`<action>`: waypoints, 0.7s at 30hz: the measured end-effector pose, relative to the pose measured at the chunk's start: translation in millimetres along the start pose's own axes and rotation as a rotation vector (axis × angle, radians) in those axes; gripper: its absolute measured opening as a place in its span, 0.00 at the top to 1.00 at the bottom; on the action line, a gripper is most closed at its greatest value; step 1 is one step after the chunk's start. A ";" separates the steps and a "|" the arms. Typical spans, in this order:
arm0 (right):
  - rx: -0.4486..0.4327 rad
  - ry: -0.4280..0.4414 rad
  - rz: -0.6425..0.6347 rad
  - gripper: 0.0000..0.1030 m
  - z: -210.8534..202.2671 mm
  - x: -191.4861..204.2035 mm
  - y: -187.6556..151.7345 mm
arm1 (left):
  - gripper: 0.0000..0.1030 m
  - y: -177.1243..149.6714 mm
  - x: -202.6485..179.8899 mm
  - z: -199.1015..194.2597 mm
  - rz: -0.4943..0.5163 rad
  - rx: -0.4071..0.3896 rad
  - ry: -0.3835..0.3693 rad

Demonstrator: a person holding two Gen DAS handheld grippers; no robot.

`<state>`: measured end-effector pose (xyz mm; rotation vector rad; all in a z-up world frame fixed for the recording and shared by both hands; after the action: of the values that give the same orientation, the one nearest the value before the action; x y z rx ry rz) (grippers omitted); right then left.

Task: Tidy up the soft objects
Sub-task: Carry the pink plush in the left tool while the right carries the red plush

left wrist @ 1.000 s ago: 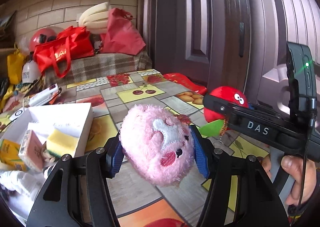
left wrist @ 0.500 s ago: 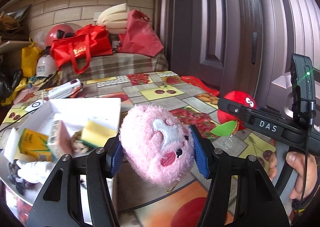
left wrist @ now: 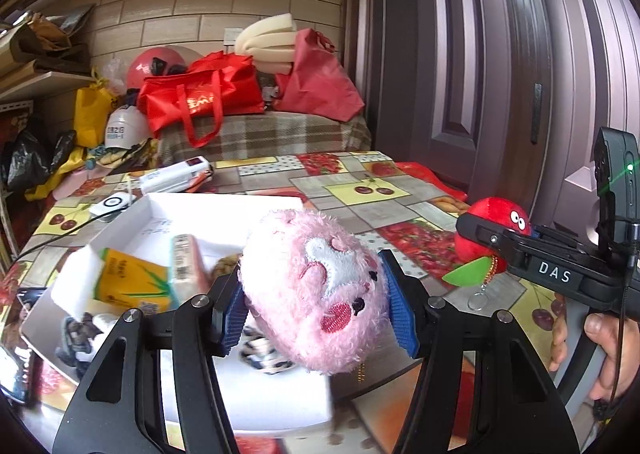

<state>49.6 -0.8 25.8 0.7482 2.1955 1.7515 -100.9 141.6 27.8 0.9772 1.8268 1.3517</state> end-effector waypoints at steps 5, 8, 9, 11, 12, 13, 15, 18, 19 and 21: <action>0.004 0.021 -0.025 0.46 3.9 16.9 -1.3 | 0.42 -0.3 20.5 -6.8 -0.006 -0.012 0.038; 0.008 0.036 -0.045 0.46 7.3 28.9 -2.4 | 0.42 0.3 34.7 -9.3 -0.013 -0.020 0.062; 0.009 0.039 -0.050 0.46 8.6 32.1 -2.4 | 0.42 0.2 38.4 -9.2 -0.018 -0.019 0.067; 0.012 0.049 -0.060 0.46 11.4 39.9 -3.0 | 0.42 0.6 47.1 -8.9 -0.034 -0.018 0.076; 0.014 0.053 -0.065 0.46 13.3 43.1 -3.1 | 0.42 0.7 51.2 -9.2 -0.044 -0.019 0.080; 0.015 0.056 -0.069 0.46 14.5 46.2 -3.4 | 0.42 0.9 55.0 -10.0 -0.053 -0.021 0.082; 0.015 0.062 -0.077 0.46 15.6 52.4 -4.2 | 0.42 1.0 59.9 -12.1 -0.066 -0.026 0.085; 0.019 0.065 -0.086 0.46 17.5 58.7 -5.1 | 0.42 2.2 66.0 -14.0 -0.081 -0.033 0.086; 0.020 0.066 -0.089 0.46 18.3 60.9 -5.5 | 0.42 2.7 68.3 -14.7 -0.086 -0.036 0.086; 0.023 0.069 -0.094 0.46 19.5 65.4 -5.7 | 0.42 3.8 72.5 -15.2 -0.101 -0.037 0.083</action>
<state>2.6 49.0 23.8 0.5873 2.2593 1.7339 -149.7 197.4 30.1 0.8098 1.8789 1.3777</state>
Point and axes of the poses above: each gripper's, at about its wrist camera, not at the fingertips, and z roughly the way its jaws point, x to its left, y to its top, the point moved 4 cm from there along z, roughly the way its jaws point, and after that the axes turned 4 degrees about -x, right-handed, at the moved point
